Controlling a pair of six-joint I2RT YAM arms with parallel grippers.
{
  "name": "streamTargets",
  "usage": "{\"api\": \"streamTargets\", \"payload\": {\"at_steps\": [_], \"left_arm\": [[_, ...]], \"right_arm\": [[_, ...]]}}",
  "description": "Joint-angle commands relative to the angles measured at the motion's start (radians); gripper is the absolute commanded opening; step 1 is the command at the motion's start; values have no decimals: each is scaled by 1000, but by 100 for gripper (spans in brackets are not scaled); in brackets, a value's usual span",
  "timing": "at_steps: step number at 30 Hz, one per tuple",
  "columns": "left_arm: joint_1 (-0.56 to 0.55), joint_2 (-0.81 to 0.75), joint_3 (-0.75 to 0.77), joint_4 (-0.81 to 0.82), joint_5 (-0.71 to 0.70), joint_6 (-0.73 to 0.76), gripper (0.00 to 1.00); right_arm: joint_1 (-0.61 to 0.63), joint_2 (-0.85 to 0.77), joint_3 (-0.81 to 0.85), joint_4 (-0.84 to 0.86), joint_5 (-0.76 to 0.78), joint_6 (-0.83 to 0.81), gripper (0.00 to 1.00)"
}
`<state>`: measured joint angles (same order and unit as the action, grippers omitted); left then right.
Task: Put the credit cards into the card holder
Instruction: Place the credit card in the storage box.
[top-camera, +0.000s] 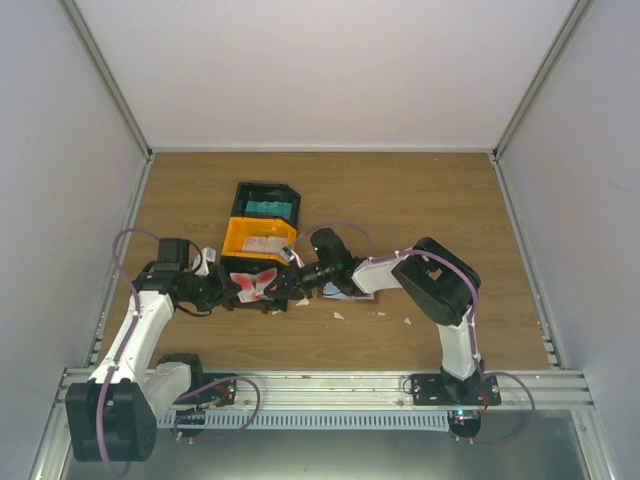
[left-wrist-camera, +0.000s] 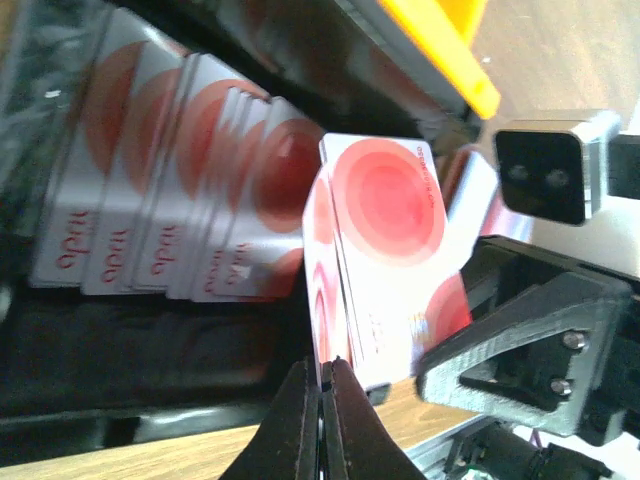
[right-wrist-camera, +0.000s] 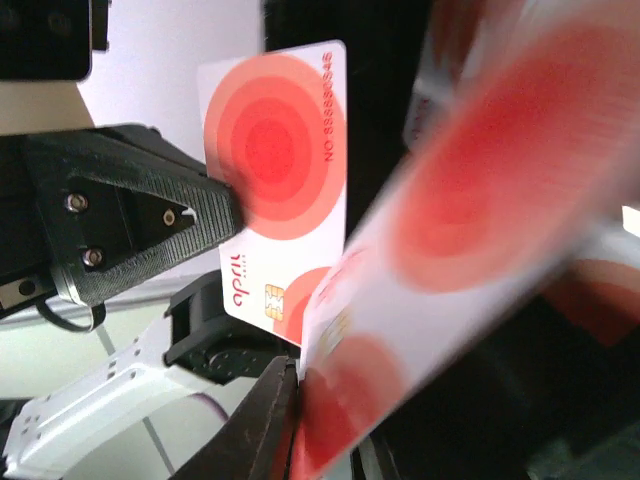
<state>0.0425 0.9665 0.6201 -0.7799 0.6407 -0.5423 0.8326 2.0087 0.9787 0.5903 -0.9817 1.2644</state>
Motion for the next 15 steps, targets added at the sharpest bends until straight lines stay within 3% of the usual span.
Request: {"api": "streamTargets", "payload": {"at_steps": [1, 7, 15], "left_arm": [[20, 29, -29, -41, -77, 29, 0], [32, 24, 10, -54, -132, 36, 0], [34, -3, 120, -92, -147, 69, 0]], "right_arm": [[-7, 15, 35, -102, 50, -46, 16], [-7, 3, 74, -177, 81, -109, 24], [-7, -61, 102, -307, 158, -227, 50]]}}
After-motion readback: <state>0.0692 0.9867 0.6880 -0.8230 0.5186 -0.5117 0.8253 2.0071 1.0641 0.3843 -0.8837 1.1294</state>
